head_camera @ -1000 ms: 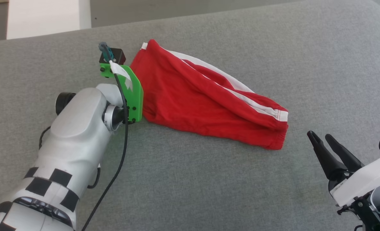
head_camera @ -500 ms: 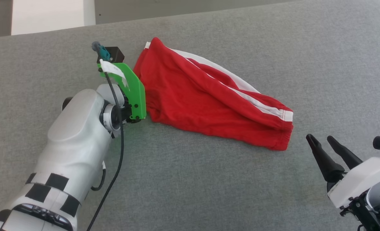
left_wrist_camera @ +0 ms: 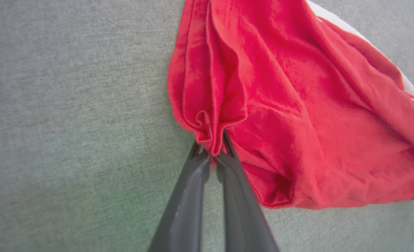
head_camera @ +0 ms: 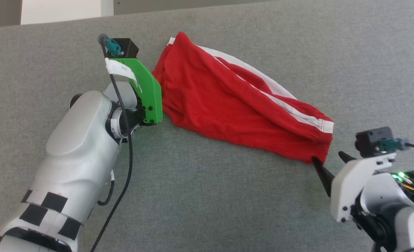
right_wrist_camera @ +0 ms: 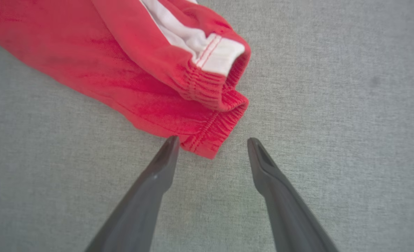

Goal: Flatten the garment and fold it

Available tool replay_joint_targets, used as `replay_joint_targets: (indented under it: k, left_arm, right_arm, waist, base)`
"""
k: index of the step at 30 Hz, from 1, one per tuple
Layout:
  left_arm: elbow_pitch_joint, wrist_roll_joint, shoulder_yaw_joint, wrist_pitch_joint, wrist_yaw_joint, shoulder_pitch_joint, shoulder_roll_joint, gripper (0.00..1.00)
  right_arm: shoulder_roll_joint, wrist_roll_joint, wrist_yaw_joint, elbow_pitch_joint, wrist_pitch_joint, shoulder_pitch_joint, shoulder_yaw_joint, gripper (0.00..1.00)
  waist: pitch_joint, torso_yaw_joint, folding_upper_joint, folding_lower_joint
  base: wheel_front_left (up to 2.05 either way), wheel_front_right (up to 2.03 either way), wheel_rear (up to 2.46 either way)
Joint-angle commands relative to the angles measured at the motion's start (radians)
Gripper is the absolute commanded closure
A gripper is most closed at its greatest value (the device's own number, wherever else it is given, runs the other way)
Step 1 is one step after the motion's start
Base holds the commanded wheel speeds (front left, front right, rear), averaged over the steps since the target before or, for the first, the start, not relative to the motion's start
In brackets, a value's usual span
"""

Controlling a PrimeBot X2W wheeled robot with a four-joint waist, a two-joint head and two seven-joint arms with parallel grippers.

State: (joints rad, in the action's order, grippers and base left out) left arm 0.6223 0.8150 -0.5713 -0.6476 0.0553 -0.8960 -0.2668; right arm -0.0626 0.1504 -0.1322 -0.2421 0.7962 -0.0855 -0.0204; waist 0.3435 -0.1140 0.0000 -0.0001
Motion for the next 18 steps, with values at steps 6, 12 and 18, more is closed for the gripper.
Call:
replay_joint_targets:
  k: [6, 12, 18]
  left_arm:
    - [-0.062, -0.003, -0.005, -0.012, 0.022, 0.022, -0.019, 1.0]
    - [-0.101, 0.003, -0.006, -0.018, 0.028, 0.031, -0.024, 1.0]
    - [-0.122, 0.011, -0.008, -0.018, 0.028, 0.04, -0.021, 1.0]
  right_arm:
    - [0.01, -0.044, 0.002, 0.14, -0.021, -0.089, 0.014, 0.0]
    - [0.012, -0.052, 0.002, 0.237, -0.027, -0.135, 0.059, 0.0]
    - [0.012, -0.033, 0.002, 0.282, -0.004, -0.146, 0.088, 1.0]
  waist:
    - [0.034, 0.022, 0.0, 0.0001]
    - [0.05, 0.032, 0.0, 0.0001]
    - [0.054, 0.038, 0.0, 0.0001]
  base:
    - [0.0, 0.0, 0.0]
    - [0.0, 0.0, 0.0]
    - [0.0, 0.0, 0.0]
